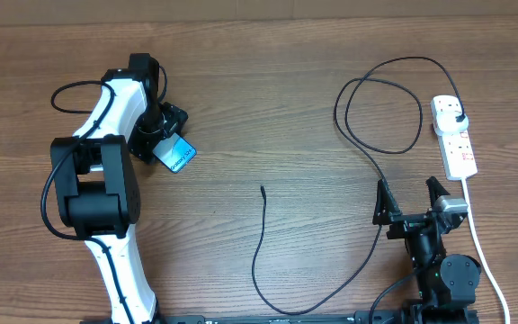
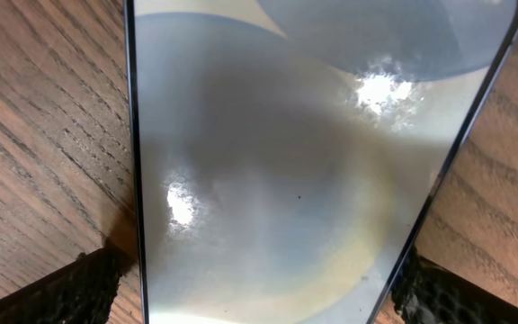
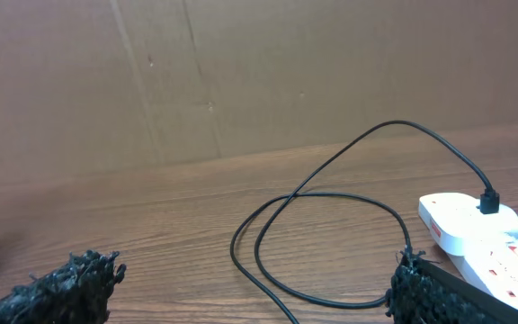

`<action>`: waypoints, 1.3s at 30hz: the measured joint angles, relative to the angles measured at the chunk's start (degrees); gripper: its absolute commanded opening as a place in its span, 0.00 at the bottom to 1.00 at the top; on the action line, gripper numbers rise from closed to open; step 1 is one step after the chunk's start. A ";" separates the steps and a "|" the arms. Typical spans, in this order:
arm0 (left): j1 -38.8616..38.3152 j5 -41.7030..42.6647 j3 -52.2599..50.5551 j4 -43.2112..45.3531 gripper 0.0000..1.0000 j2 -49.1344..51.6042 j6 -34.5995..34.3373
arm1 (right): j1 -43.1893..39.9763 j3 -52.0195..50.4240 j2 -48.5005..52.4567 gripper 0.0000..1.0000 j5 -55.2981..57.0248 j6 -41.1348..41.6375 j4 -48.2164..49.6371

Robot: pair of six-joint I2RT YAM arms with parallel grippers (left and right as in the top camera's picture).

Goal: Plug charger to phone and switch on socket

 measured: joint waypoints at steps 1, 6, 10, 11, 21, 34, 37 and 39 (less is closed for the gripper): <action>0.00 0.02 0.00 0.02 1.00 0.00 0.00 | 0.00 0.00 0.00 1.00 -0.02 -0.02 0.00; 0.72 0.59 0.00 0.24 1.00 0.02 0.02 | 0.00 0.00 0.00 1.00 -0.02 0.04 0.00; 1.03 0.79 0.00 0.31 1.00 0.02 0.00 | 0.00 0.00 0.00 1.00 -0.02 0.02 0.00; 1.22 0.87 0.00 0.26 1.00 0.02 0.02 | -0.02 0.00 0.00 1.00 -0.02 0.00 0.00; 2.47 1.20 0.00 0.33 1.00 0.07 0.02 | 0.00 0.00 0.00 1.00 -0.02 0.00 0.00; 2.89 0.85 -0.02 2.58 1.00 0.04 0.02 | 0.00 0.00 0.00 1.00 0.00 0.00 0.00; 2.89 0.85 -0.02 2.58 0.93 0.04 0.00 | 0.00 0.00 0.00 1.00 0.00 0.02 0.02; 2.91 0.79 -0.02 2.54 0.92 0.04 0.04 | 0.00 0.00 0.00 1.00 0.00 0.00 0.00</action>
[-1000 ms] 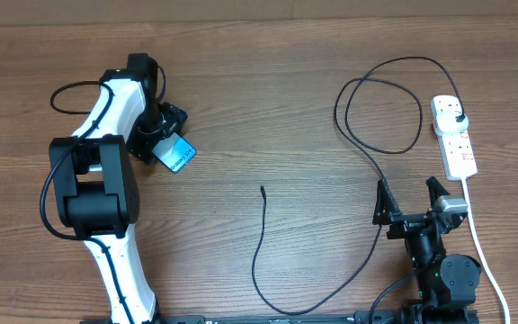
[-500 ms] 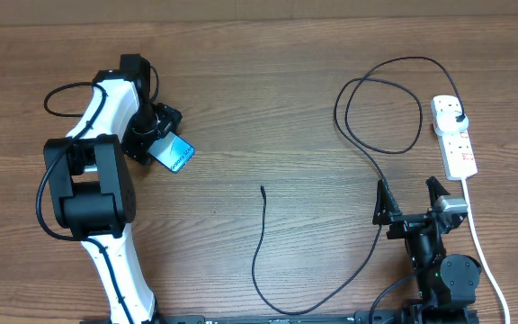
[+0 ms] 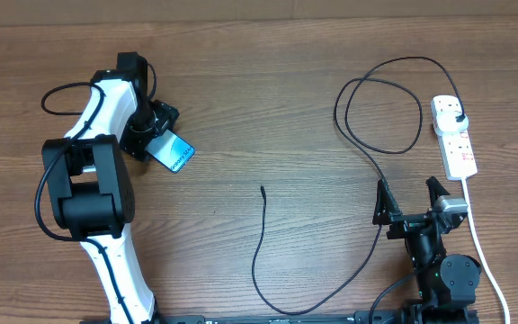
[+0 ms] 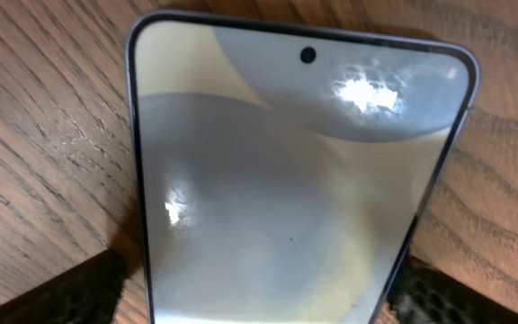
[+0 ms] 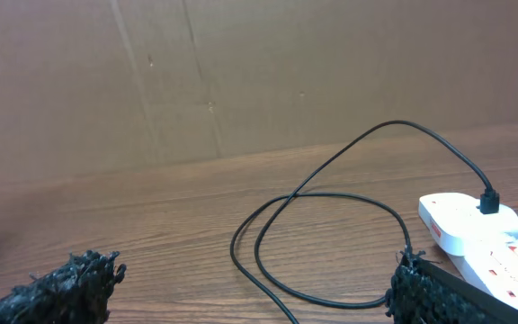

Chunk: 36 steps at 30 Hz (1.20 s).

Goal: Plug charger to phone and switch on socket

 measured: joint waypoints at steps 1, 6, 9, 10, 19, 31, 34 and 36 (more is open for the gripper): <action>0.00 0.04 0.00 0.00 0.93 0.00 0.02 | 0.00 0.00 0.00 1.00 -0.02 0.00 0.00; -0.02 0.55 0.13 0.07 1.00 0.00 0.07 | 0.00 0.00 0.00 1.00 0.00 0.00 0.02; -0.02 0.46 0.17 0.04 1.00 0.00 0.22 | 0.00 0.00 0.00 1.00 0.00 0.00 -0.02; -0.02 0.48 0.17 0.02 1.00 0.00 0.22 | 0.00 0.00 0.00 1.00 -0.02 0.02 0.00; -0.02 0.48 0.24 -0.17 1.00 0.00 0.24 | -0.02 0.00 0.00 1.00 -0.02 0.02 0.00; -0.02 0.68 0.28 -2.21 1.00 0.13 0.87 | 0.00 0.00 0.00 1.00 -0.02 -0.02 0.04; -0.02 0.70 0.28 -2.36 1.00 0.15 0.90 | 0.00 0.00 0.00 1.00 -0.02 0.00 0.00; -0.02 0.68 0.28 -2.36 1.00 0.17 0.90 | 0.00 0.00 0.00 1.00 -0.02 0.02 0.02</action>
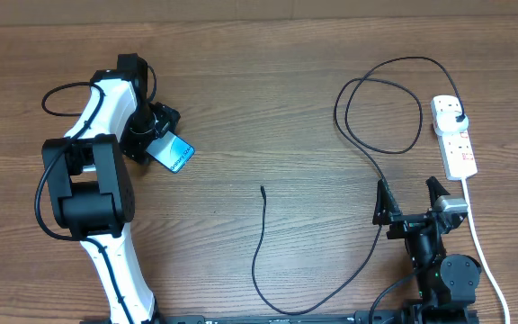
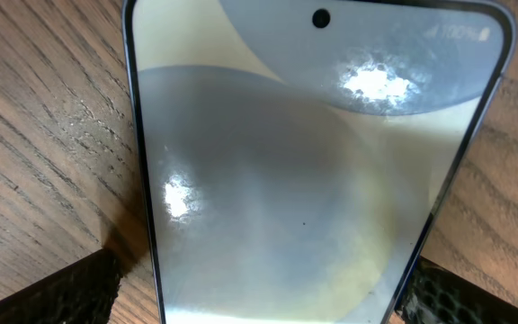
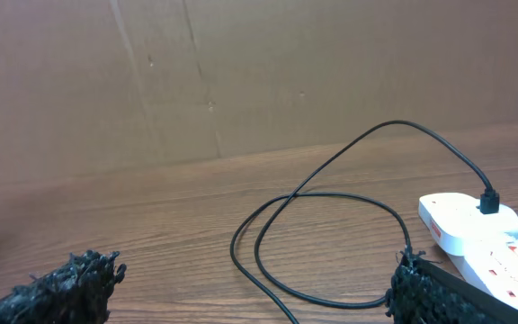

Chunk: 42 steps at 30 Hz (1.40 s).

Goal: Plug charger to phone and switch on socket

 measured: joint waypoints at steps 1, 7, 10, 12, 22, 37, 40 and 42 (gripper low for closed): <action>0.00 0.00 0.00 -0.02 1.00 0.00 0.00 | -0.02 0.00 0.00 1.00 0.00 -0.04 0.00; 0.00 0.00 0.00 0.00 1.00 0.00 0.00 | 0.00 0.00 0.00 1.00 0.00 -0.02 -0.04; 0.00 0.00 0.00 0.00 1.00 0.00 0.00 | 0.00 0.00 0.00 1.00 0.02 -0.04 -0.02; 0.00 0.00 0.00 0.00 1.00 0.00 0.00 | 0.00 0.00 0.00 1.00 0.00 -0.02 -0.02; 0.02 0.00 0.00 -0.17 0.95 0.00 0.02 | 0.00 0.00 0.00 1.00 0.00 -0.02 -0.04; 0.11 0.26 0.00 -0.44 0.88 0.00 0.00 | 0.00 0.00 0.00 1.00 0.00 -0.02 -0.04; 0.11 0.33 0.00 -0.46 0.88 0.00 0.00 | -0.02 0.00 0.00 1.00 0.00 -0.02 0.00; 0.11 0.35 0.00 -0.46 0.87 0.00 0.00 | 0.00 0.00 0.00 1.00 0.02 0.00 -0.02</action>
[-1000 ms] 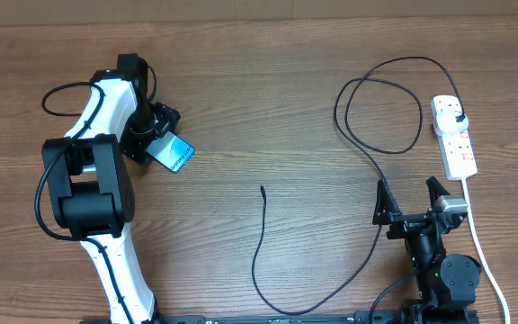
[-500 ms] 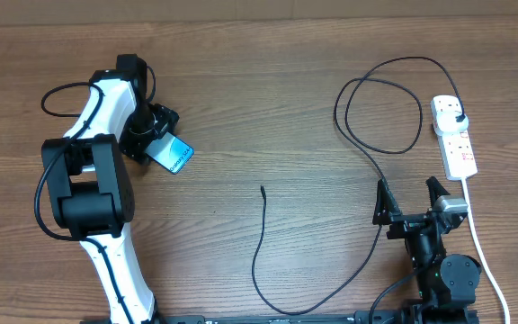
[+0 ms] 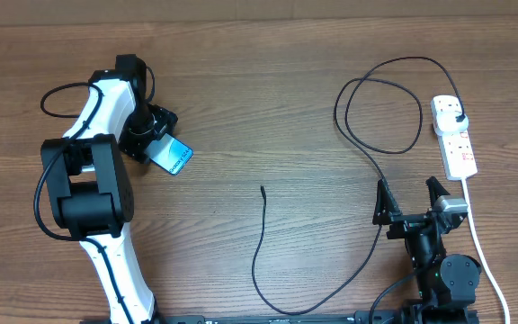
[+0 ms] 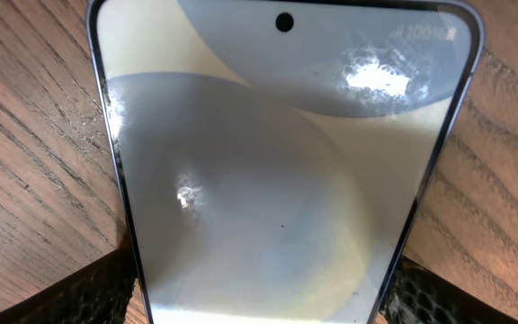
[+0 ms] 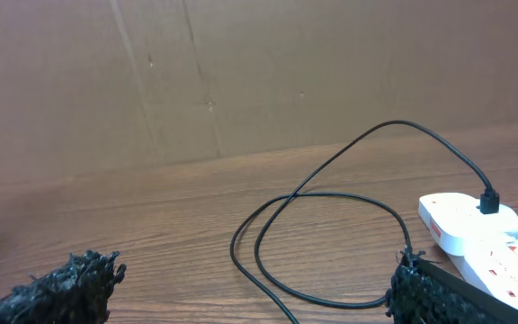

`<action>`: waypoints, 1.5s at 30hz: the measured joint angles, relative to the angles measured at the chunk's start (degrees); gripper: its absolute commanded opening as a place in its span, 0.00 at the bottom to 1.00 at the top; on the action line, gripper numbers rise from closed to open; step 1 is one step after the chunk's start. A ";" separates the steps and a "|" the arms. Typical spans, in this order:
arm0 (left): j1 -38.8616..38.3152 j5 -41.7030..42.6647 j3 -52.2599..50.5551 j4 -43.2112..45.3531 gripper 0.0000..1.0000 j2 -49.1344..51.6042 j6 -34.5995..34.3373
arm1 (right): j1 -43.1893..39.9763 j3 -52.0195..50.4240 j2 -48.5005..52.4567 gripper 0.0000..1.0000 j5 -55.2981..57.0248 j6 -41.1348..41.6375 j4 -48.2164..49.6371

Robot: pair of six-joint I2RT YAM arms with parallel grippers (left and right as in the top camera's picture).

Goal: Plug charger to phone and switch on socket

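A phone (image 3: 171, 155) with a lit screen lies on the wooden table at the left. It fills the left wrist view (image 4: 277, 180), its camera hole at the top. My left gripper (image 3: 154, 141) is low over its near end, and its fingers (image 4: 97, 292) press both long edges: shut on the phone. The black charger cable (image 3: 367, 148) runs from the white power strip (image 3: 458, 148) in a loop, and its free plug end (image 3: 262, 188) lies mid-table. My right gripper (image 3: 409, 196) stands open and empty near the front right.
The left arm's own black cable (image 3: 66, 90) loops at the far left. A brown cardboard wall (image 5: 241, 72) backs the table. The power strip (image 5: 488, 238) and the cable loop (image 5: 322, 211) lie ahead of my right gripper (image 5: 241, 301).
In the left wrist view the phone now sits squarer and a little further left, with both fingers against its edges rather than slightly clear of them. The right arm and the cable have not moved.
My left gripper was close over the phone, fingers beside its edges. Then it stood further back, the phone's whole top edge showing. Then it was closer again, and now its fingers are shut on the phone's sides. The right arm stayed still throughout.
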 measured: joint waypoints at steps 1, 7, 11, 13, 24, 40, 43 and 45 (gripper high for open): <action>0.00 0.00 0.00 0.00 0.88 0.00 0.02 | 0.00 0.00 0.00 1.00 -0.02 -0.04 0.02; 0.00 0.02 0.00 -0.02 0.88 0.00 0.00 | 0.00 0.00 0.00 1.00 -0.02 -0.02 -0.02; 0.00 0.02 0.00 -0.02 0.87 0.00 0.00 | 0.00 0.00 0.00 1.00 -0.02 -0.02 -0.02; 0.00 0.04 0.00 -0.02 0.85 0.00 0.00 | 0.00 0.00 0.00 1.00 -0.02 -0.02 -0.02; 0.00 0.04 0.00 -0.09 0.80 0.00 0.17 | 0.00 0.00 0.00 1.00 0.00 -0.02 0.02; 0.00 0.07 0.00 -0.04 0.71 0.00 0.17 | 0.00 0.00 0.00 1.00 -0.02 -0.02 -0.02; 0.00 0.04 0.00 -0.04 0.69 0.00 0.20 | 0.00 0.00 0.00 1.00 -0.02 -0.02 -0.02; 0.00 0.07 0.00 -0.04 0.66 0.00 0.20 | 0.00 0.00 0.00 1.00 -0.02 0.00 -0.02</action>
